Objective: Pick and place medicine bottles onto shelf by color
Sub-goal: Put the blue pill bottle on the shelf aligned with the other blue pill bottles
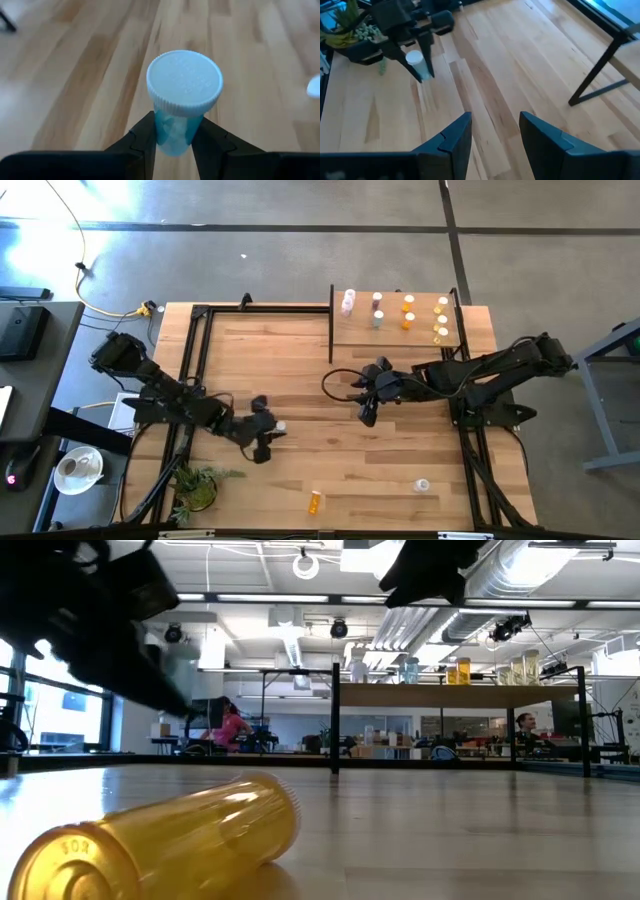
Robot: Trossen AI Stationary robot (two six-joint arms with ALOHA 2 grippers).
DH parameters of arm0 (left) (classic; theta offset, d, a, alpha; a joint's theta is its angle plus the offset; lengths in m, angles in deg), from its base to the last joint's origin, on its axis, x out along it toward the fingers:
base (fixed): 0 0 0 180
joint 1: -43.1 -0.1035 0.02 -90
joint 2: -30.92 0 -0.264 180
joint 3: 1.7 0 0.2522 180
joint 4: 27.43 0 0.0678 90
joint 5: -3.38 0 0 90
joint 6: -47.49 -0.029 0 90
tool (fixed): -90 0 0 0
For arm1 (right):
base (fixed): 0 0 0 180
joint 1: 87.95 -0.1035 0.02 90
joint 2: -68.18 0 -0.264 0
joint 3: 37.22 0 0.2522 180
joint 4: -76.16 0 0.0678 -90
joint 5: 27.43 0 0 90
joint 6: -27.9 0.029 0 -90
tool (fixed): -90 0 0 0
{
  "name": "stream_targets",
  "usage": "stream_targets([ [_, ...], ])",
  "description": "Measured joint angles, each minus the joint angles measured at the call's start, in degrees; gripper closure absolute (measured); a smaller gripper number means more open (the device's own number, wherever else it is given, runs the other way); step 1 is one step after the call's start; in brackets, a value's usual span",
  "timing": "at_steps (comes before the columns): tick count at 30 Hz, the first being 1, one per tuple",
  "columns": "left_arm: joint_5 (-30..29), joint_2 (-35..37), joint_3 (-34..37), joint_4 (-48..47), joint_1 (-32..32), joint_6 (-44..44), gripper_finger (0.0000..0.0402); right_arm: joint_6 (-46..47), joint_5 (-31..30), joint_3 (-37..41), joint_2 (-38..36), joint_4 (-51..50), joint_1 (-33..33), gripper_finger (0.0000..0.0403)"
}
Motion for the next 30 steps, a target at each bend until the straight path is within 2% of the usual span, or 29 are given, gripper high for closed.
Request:
stream_targets([
  [8, 8.6, 0.0, 0.0, 10.3, -8.8, -11.6, 0.0311, -4.2, 0.1, 0.0, 0.0, 4.1, 0.0, 0.0227],
  [14, 11.7, 0.0, 0.0, 15.3, -14.6, -17.7, 0.0311, -10.5, -0.1, 0.0, 0.0, 11.6, 0.3, 0.0195],
  [21, 13.6, 0.0, -3.2, 14.6, -19.7, -21.7, 0.0311, -18.1, 0.5, 0.0, 0.0, 22.5, 2.6, 0.019],
  [30, 16.4, 0.0, -4.0, 13.2, -24.1, -21.8, 0.0311, -18.5, 2.6, 0.0, 5.9, 28.0, 5.0, 0.019],
])
